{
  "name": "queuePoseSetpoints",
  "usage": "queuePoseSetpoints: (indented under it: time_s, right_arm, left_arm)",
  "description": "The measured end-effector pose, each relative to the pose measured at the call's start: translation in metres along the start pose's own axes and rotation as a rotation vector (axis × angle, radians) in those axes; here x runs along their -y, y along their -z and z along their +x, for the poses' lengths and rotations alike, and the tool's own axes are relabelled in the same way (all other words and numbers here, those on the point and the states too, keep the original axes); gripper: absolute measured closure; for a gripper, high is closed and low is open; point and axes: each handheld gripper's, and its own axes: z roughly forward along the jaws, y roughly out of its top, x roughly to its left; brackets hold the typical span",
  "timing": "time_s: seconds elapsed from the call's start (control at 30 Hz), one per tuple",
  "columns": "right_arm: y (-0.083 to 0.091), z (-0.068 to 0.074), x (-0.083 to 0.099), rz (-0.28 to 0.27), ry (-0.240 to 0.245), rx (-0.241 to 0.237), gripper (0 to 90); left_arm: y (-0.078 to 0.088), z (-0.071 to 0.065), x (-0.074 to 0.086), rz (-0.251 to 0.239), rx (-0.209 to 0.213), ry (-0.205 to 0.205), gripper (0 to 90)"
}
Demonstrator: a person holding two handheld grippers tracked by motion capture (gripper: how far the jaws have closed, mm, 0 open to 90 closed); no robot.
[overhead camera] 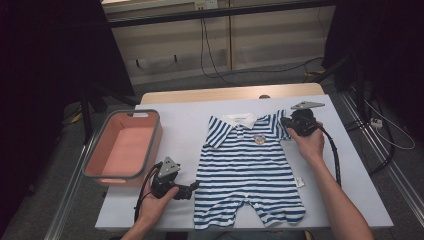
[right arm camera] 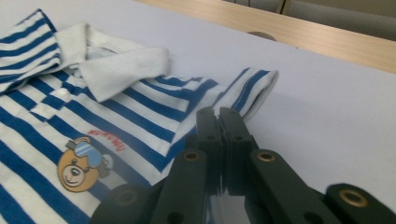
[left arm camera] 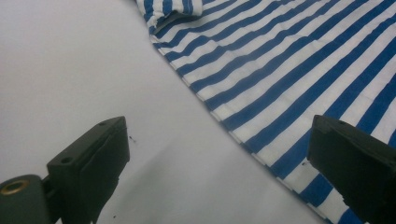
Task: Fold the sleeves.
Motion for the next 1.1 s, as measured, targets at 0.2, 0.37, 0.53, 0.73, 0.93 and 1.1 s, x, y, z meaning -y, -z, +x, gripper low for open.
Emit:
queuePoseSetpoints:
  time_s: [0.2,0.37,0.53,0.73,0.93,1.1]
  right_arm:
    - [-0.002,0.008,-0.002,0.002,0.022,-0.034,88.6]
    - [-0.005,0.014,-0.003,0.009,0.038,-0.056,88.6]
    - [-0.009,0.022,-0.003,0.019,0.059,-0.087,88.5]
    - [-0.014,0.031,-0.004,0.031,0.087,-0.105,88.0]
    - [-0.02,0.036,-0.001,0.063,0.1,-0.12,87.2]
    - [-0.022,0.04,-0.001,0.072,0.12,-0.141,85.0]
  left_arm:
    - [-0.001,0.0,0.0,0.009,0.004,-0.001,6.1]
    - [-0.002,0.0,0.0,0.008,0.006,0.005,6.0]
    - [-0.002,-0.001,0.0,0.01,0.006,0.0,6.0]
    - [-0.002,-0.001,0.0,0.011,0.005,-0.002,6.0]
    - [-0.002,-0.001,0.0,0.013,0.009,0.002,6.0]
    - [-0.002,0.0,0.0,0.015,0.008,-0.002,6.0]
